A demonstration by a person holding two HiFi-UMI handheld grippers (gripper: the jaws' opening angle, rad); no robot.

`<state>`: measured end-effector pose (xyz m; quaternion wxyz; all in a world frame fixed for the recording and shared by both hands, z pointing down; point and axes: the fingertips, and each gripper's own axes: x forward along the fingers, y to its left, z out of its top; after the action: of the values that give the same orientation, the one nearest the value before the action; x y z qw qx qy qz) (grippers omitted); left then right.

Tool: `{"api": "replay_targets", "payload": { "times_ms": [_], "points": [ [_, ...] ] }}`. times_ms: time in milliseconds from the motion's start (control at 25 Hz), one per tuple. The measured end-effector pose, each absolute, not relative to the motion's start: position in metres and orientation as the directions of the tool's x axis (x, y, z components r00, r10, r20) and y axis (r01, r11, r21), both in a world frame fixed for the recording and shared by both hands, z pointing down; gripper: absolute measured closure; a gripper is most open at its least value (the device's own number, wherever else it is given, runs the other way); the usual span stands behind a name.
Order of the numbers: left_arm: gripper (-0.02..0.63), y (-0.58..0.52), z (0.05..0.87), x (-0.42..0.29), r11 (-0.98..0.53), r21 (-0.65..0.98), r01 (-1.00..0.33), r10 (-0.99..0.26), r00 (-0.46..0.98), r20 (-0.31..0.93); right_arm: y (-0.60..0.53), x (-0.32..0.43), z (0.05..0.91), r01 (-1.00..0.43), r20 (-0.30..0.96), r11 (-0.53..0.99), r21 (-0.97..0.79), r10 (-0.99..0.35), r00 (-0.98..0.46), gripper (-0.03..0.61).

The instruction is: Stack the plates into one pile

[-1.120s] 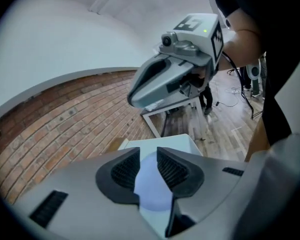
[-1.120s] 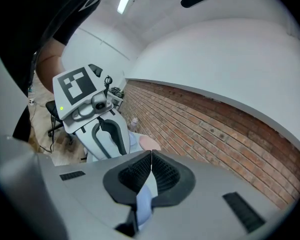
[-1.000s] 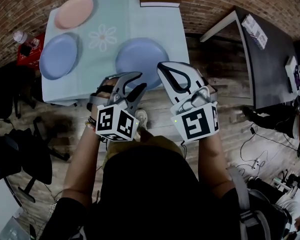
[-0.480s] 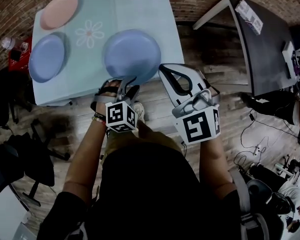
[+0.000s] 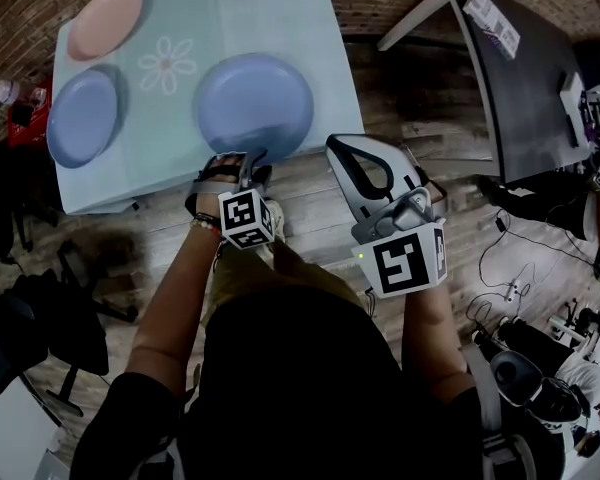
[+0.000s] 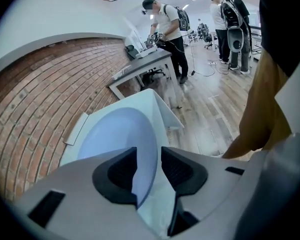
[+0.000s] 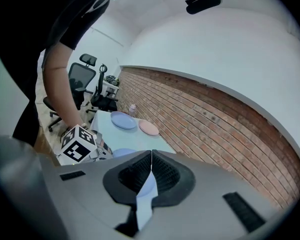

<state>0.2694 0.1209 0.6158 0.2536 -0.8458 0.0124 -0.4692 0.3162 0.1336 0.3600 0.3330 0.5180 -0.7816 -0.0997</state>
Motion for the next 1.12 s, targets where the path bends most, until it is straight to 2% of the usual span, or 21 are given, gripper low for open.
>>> {"api": "replay_targets", "payload": {
  "times_ms": [360, 440, 480, 560, 960, 1120],
  "points": [
    [0.466, 0.109, 0.637, 0.275, -0.844, -0.484, 0.229, -0.311, 0.527, 0.791, 0.146, 0.321, 0.365, -0.736, 0.441, 0.451, 0.505, -0.868, -0.229, 0.543],
    [0.499, 0.112, 0.636, 0.275, -0.811, -0.513, 0.283, -0.323, 0.515, 0.794, 0.147, 0.320, 0.364, -0.738, 0.432, 0.447, 0.505, -0.871, -0.232, 0.543],
    [0.554, 0.114, 0.633, 0.277, -0.784, -0.538, 0.310, -0.335, 0.519, 0.787, 0.147, 0.320, 0.364, -0.740, 0.429, 0.446, 0.504, -0.873, -0.234, 0.543],
    [0.571, 0.117, 0.625, 0.280, -0.746, -0.579, 0.330, -0.355, 0.538, 0.765, 0.149, 0.320, 0.364, -0.740, 0.426, 0.445, 0.504, -0.873, -0.235, 0.543],
    [0.577, 0.118, 0.590, 0.279, -0.711, -0.604, 0.359, -0.352, 0.562, 0.748, 0.144, 0.314, 0.360, -0.735, 0.401, 0.453, 0.505, -0.877, -0.265, 0.543],
    [0.577, 0.112, 0.562, 0.275, -0.717, -0.615, 0.329, -0.373, 0.563, 0.737, 0.137, 0.309, 0.352, -0.724, 0.379, 0.458, 0.516, -0.880, -0.286, 0.543]
  ]
}}
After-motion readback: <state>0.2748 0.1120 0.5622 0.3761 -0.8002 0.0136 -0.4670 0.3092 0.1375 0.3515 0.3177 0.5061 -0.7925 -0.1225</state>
